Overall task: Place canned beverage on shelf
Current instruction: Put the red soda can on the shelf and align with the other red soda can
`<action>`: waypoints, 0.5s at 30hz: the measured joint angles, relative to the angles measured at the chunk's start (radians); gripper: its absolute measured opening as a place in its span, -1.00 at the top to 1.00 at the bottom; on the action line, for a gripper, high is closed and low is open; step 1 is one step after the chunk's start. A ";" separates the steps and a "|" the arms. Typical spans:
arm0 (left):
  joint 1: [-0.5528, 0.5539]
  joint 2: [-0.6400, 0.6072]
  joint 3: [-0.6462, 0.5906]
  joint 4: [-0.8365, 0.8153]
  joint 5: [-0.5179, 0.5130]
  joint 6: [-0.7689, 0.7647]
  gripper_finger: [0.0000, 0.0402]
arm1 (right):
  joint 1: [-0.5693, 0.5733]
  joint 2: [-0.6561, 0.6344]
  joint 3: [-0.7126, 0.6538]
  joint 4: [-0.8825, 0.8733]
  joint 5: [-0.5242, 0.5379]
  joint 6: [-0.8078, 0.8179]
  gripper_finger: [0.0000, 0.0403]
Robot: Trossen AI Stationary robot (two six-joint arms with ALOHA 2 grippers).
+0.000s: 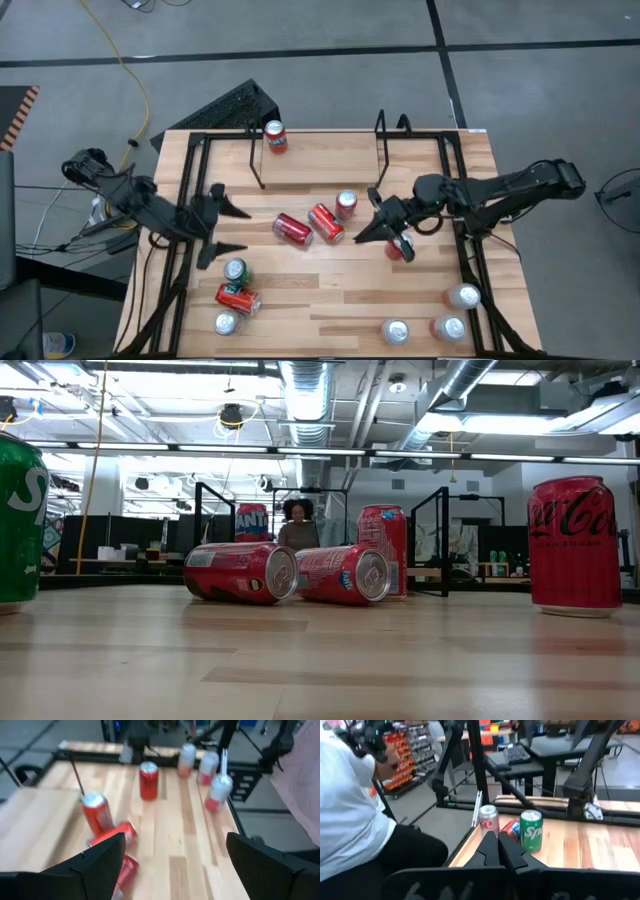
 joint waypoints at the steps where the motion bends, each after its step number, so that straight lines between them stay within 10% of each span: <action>1: -0.017 0.005 -0.009 -0.001 -0.012 -0.017 -0.65 | 0.005 0.006 0.001 0.014 0.003 0.000 1.00; 15: -0.135 0.135 -0.019 -0.031 -0.065 -0.083 -0.65 | 0.053 0.110 0.002 0.068 0.247 0.052 0.78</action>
